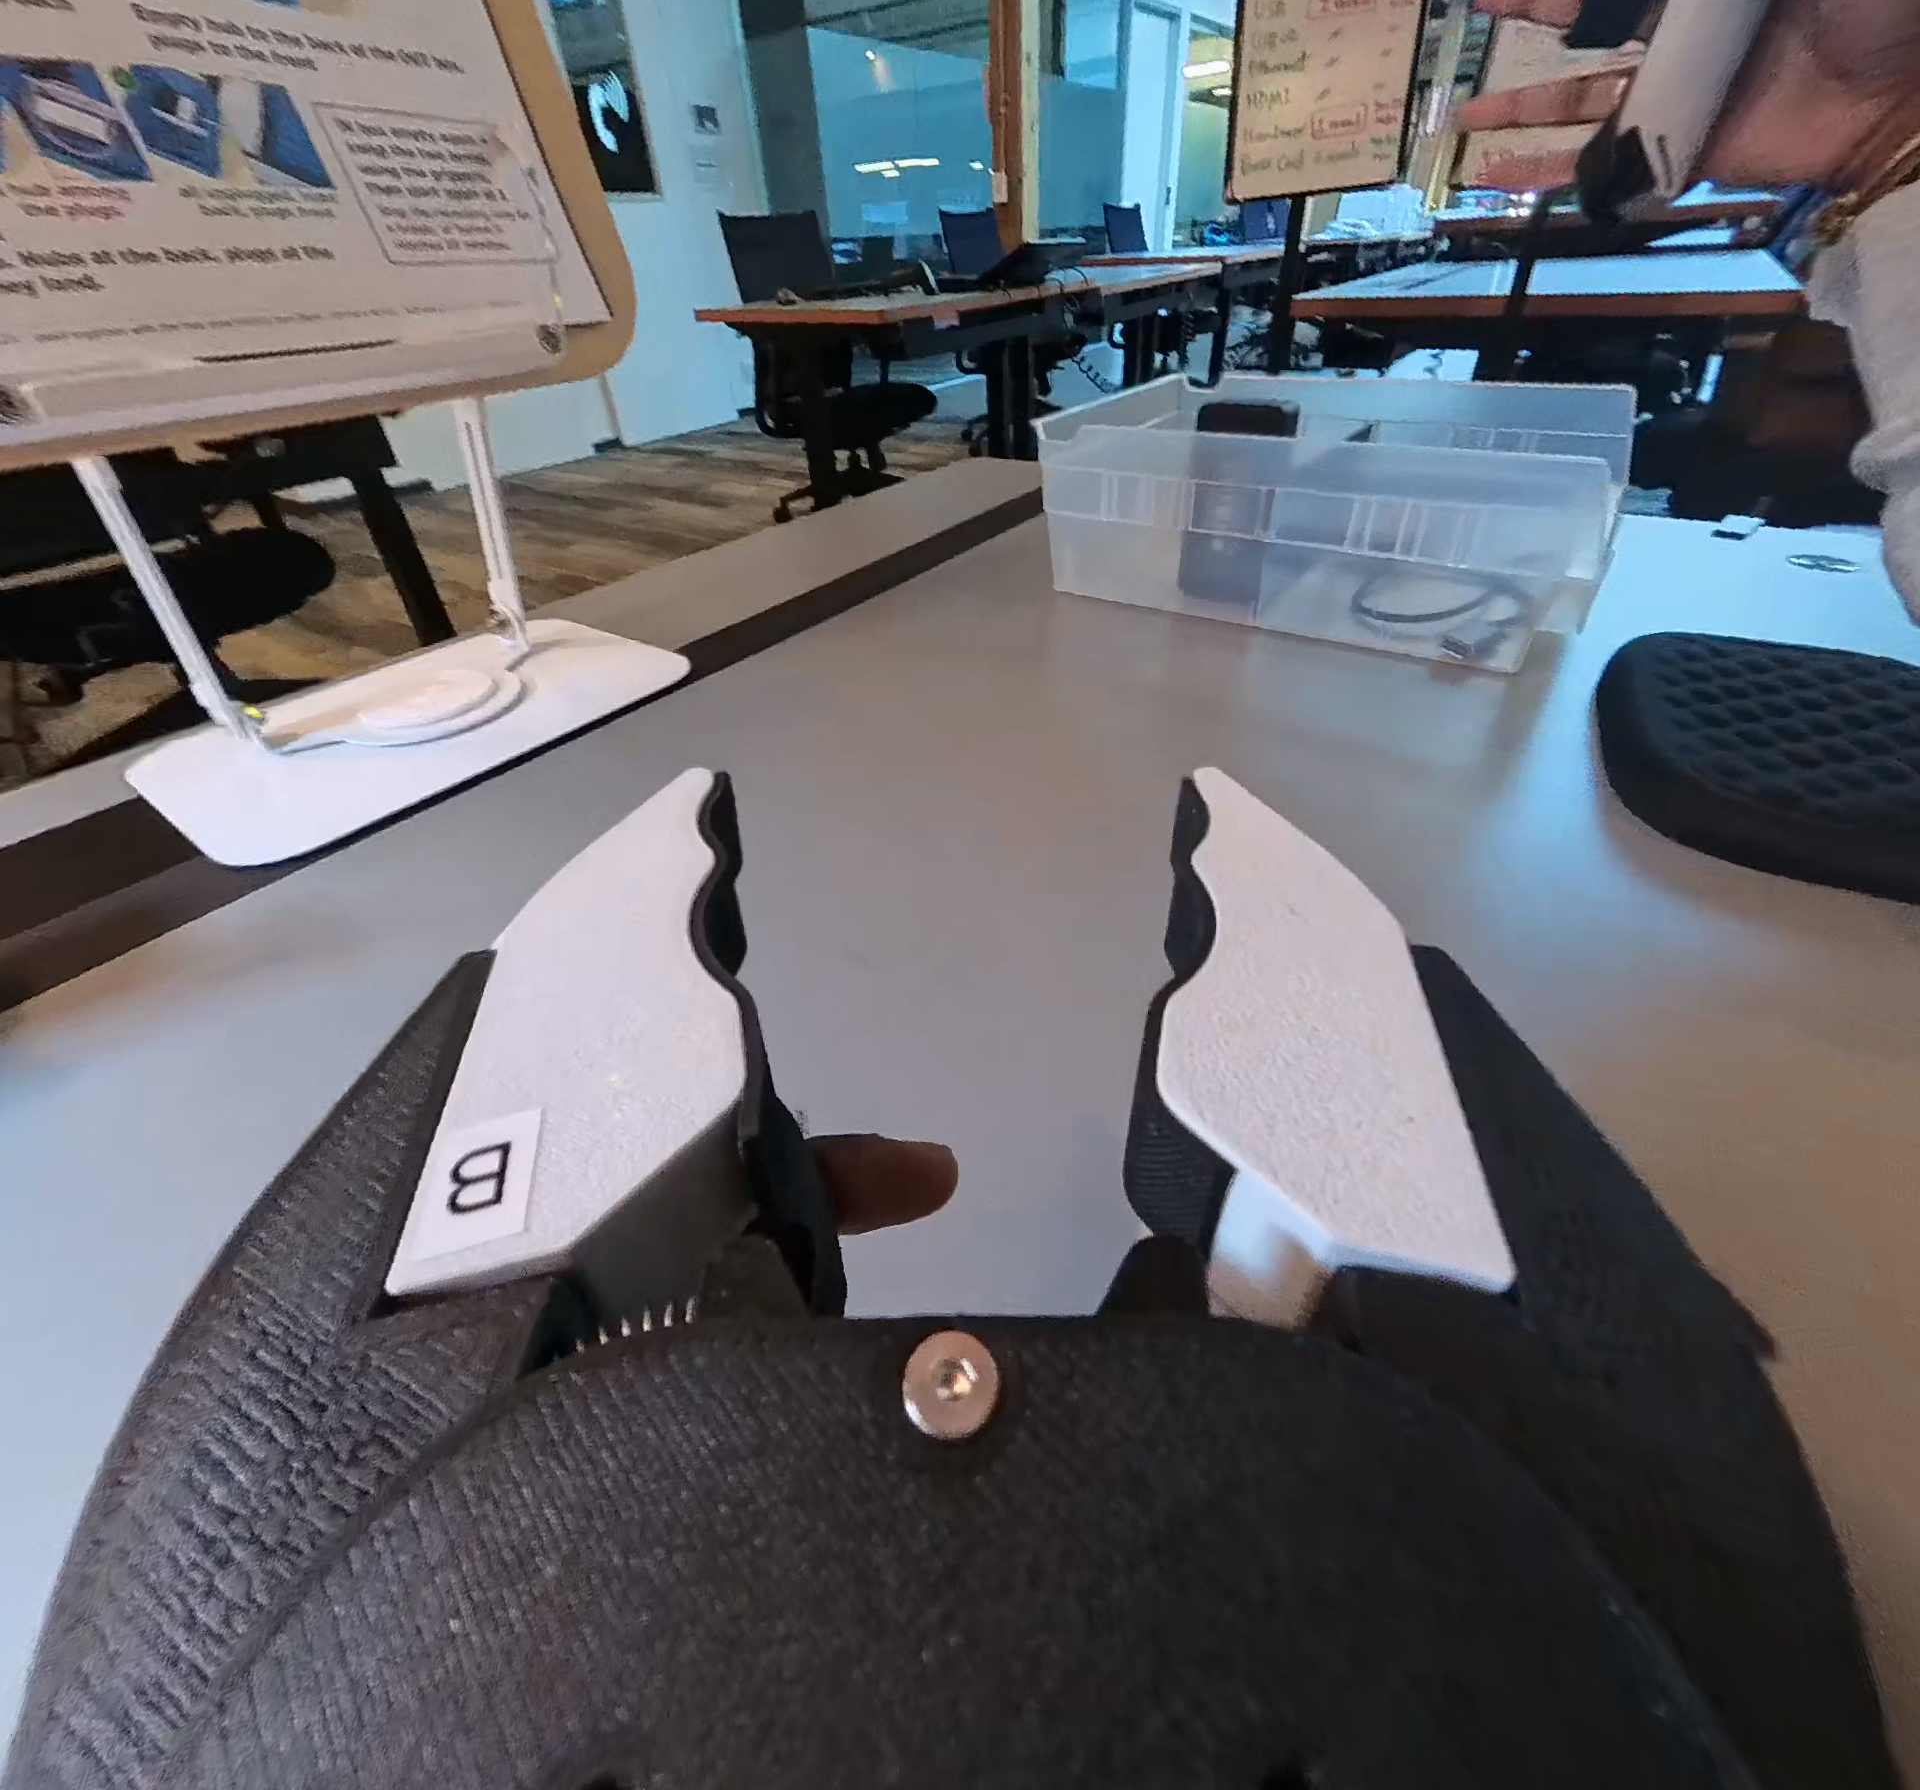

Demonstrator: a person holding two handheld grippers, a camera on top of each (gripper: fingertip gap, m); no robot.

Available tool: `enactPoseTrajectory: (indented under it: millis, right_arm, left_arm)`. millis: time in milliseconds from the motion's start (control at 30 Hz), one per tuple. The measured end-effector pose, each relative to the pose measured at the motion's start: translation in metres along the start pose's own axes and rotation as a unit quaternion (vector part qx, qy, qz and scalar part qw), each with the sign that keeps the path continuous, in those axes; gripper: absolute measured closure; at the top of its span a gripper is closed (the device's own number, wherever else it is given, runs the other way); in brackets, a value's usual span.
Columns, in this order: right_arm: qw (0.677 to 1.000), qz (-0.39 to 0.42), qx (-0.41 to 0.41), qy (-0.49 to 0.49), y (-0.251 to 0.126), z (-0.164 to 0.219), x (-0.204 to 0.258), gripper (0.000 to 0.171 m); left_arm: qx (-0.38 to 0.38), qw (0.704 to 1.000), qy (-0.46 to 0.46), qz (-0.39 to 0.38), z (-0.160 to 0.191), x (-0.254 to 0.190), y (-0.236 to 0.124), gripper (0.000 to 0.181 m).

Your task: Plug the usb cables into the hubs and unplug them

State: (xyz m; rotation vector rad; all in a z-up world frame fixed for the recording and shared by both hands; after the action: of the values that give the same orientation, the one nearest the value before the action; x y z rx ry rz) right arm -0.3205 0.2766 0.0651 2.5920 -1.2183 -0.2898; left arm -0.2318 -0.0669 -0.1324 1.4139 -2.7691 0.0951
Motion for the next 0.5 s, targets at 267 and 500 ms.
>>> enactPoseTrajectory:
  millis: [267, 500]
  right_arm:
    - [0.998, -0.01, 0.038, -0.05, 0.001, 0.0, 0.014, 0.042]
    - [0.996, -0.023, 0.055, -0.072, 0.004, 0.002, 0.023, 0.043]
  left_arm:
    - [-0.023, 0.993, -0.092, 0.064, -0.097, -0.005, -0.069, 0.103]
    - [0.257, 0.954, 0.01, -0.154, -0.065, 0.14, -0.185, 0.101]
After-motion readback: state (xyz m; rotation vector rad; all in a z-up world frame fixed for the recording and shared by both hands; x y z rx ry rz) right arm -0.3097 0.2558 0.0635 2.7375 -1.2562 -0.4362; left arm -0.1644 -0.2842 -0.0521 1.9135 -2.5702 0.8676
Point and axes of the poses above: each gripper's, where its closed fingertips meet, y out along the fingers, z out of its underside, x = y × z across the jaws, the point moved 1 cm from there along -y, back along the fingers, and after that the axes turned 7 degrees about -z, right-handed, at the moved point
